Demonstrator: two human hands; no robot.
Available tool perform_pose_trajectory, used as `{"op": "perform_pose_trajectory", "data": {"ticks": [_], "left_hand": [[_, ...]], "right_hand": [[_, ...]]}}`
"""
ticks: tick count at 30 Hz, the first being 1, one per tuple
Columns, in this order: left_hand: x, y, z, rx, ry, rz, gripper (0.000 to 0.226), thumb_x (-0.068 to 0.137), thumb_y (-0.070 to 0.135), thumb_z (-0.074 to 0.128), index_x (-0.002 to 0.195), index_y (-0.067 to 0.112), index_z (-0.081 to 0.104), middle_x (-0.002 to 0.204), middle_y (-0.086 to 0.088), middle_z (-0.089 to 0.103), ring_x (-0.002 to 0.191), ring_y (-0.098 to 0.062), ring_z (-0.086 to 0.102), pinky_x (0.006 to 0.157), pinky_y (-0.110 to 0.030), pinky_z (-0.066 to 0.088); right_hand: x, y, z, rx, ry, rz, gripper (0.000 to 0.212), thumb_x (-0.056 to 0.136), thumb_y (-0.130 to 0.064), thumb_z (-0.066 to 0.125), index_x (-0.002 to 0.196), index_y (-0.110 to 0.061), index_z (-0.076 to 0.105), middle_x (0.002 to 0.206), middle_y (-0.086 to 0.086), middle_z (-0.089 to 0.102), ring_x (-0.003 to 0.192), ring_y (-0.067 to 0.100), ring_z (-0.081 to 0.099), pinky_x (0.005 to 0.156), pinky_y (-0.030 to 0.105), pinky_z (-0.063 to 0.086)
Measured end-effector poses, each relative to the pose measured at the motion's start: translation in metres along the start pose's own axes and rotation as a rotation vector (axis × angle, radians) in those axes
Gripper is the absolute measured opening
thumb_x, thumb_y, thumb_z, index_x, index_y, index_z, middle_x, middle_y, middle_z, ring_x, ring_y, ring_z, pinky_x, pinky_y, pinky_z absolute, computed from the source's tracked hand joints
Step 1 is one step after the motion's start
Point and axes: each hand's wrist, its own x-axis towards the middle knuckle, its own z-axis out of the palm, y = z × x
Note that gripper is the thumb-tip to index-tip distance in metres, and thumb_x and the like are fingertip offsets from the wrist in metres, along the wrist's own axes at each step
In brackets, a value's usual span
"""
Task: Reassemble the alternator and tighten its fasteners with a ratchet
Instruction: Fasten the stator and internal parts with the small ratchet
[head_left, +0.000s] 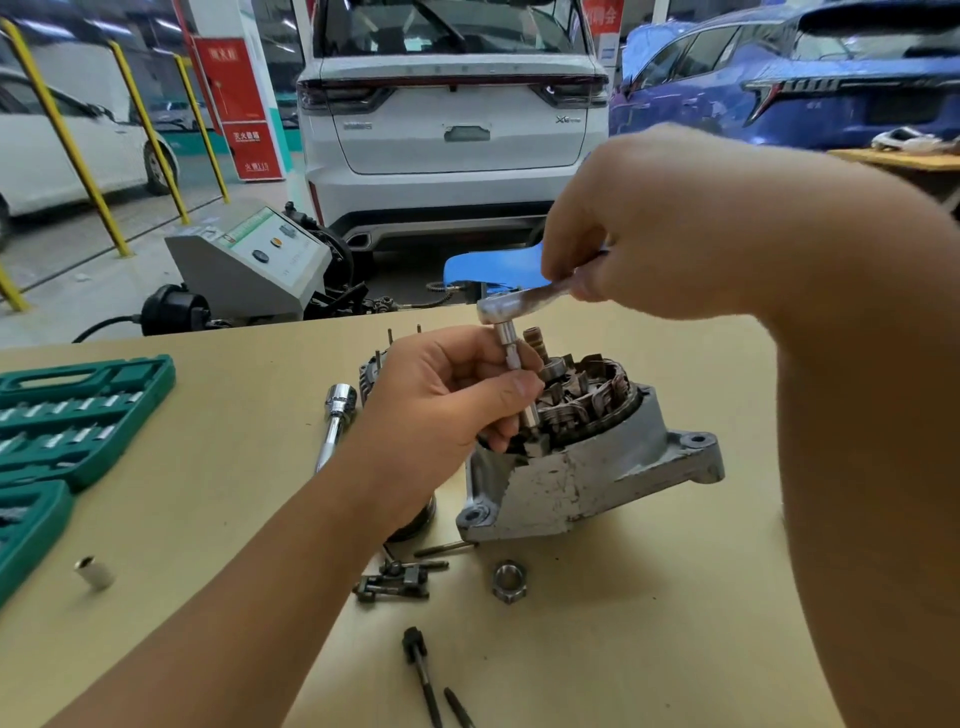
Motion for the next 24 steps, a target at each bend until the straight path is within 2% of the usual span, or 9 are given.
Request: {"op": "perform_pose_trajectory", "data": {"ticks": [4,6,10,12,14,17,19,21,24], "left_hand": [[-0.001,0.001,0.005,0.042,0.073,0.023,0.008,0.081,0.018,0.08,0.089,0.021,0.079,0.082,-0.022,0.071,0.058,-0.015,0.062,0.054,-0.025,0.052],[-0.005,-0.001,0.011,0.104,0.15,0.047,0.011,0.081,0.024,0.083,0.091,0.022,0.078,0.078,-0.011,0.073,0.06,-0.014,0.064,0.054,-0.024,0.053],[-0.027,-0.011,0.017,0.427,0.449,-0.06,0.059,0.064,0.074,0.08,0.111,0.041,0.065,0.101,0.015,0.068,0.075,-0.005,0.062,0.064,-0.03,0.06],[-0.038,-0.014,0.018,0.59,0.363,-0.241,0.108,0.04,0.097,0.07,0.135,0.051,0.045,0.123,0.022,0.057,0.098,-0.005,0.057,0.084,-0.034,0.057],[-0.042,-0.016,0.02,0.704,0.272,-0.376,0.135,0.024,0.103,0.066,0.146,0.056,0.029,0.132,0.017,0.049,0.114,-0.008,0.05,0.095,-0.032,0.046],[-0.04,-0.022,0.02,0.712,0.217,-0.409,0.126,0.023,0.099,0.072,0.138,0.053,0.048,0.126,0.016,0.056,0.113,-0.007,0.055,0.097,-0.031,0.05],[-0.038,-0.025,0.018,0.656,0.197,-0.381,0.112,0.026,0.094,0.078,0.127,0.051,0.059,0.121,0.015,0.065,0.11,-0.009,0.064,0.096,-0.036,0.056],[-0.034,-0.026,0.017,0.646,0.186,-0.355,0.111,0.027,0.092,0.08,0.128,0.051,0.058,0.123,0.015,0.065,0.111,-0.01,0.064,0.097,-0.038,0.055],[-0.027,-0.023,0.014,0.668,0.146,-0.353,0.131,0.028,0.089,0.081,0.146,0.048,0.044,0.139,0.013,0.054,0.124,-0.011,0.055,0.108,-0.036,0.048]], "right_hand": [[0.005,0.0,0.01,-0.021,0.006,-0.041,0.021,0.087,-0.043,0.073,0.104,-0.03,0.073,0.078,-0.013,0.055,0.067,0.002,0.046,0.058,0.025,0.034],[0.005,-0.001,0.01,-0.033,0.013,-0.03,0.023,0.087,-0.044,0.073,0.105,-0.029,0.073,0.075,-0.013,0.053,0.067,0.003,0.045,0.054,0.024,0.03],[0.0,0.007,0.009,0.03,-0.049,0.054,0.024,0.09,-0.046,0.07,0.109,-0.032,0.074,0.071,-0.011,0.055,0.065,0.008,0.051,0.053,0.026,0.031],[0.002,0.012,0.01,0.071,-0.054,0.076,0.029,0.089,-0.048,0.071,0.115,-0.036,0.072,0.07,-0.011,0.052,0.065,0.009,0.051,0.053,0.027,0.031],[0.0,0.014,0.012,0.118,-0.049,0.081,0.03,0.087,-0.05,0.072,0.115,-0.038,0.071,0.07,-0.011,0.049,0.065,0.007,0.05,0.054,0.027,0.031],[-0.008,0.029,0.025,0.304,-0.001,0.068,0.014,0.084,-0.048,0.074,0.093,-0.038,0.069,0.058,-0.015,0.055,0.053,0.003,0.05,0.054,0.027,0.031],[-0.02,0.048,0.044,0.473,0.103,0.092,0.014,0.084,-0.042,0.074,0.092,-0.031,0.073,0.049,-0.013,0.049,0.044,0.005,0.042,0.054,0.03,0.032],[-0.039,0.068,0.067,0.674,0.273,0.175,0.008,0.086,-0.036,0.074,0.09,-0.029,0.075,0.05,-0.009,0.041,0.046,0.007,0.036,0.051,0.031,0.032],[-0.063,0.084,0.103,0.926,0.494,0.327,0.005,0.091,-0.027,0.073,0.088,-0.03,0.075,0.054,-0.003,0.042,0.049,0.013,0.038,0.048,0.025,0.033]]}}
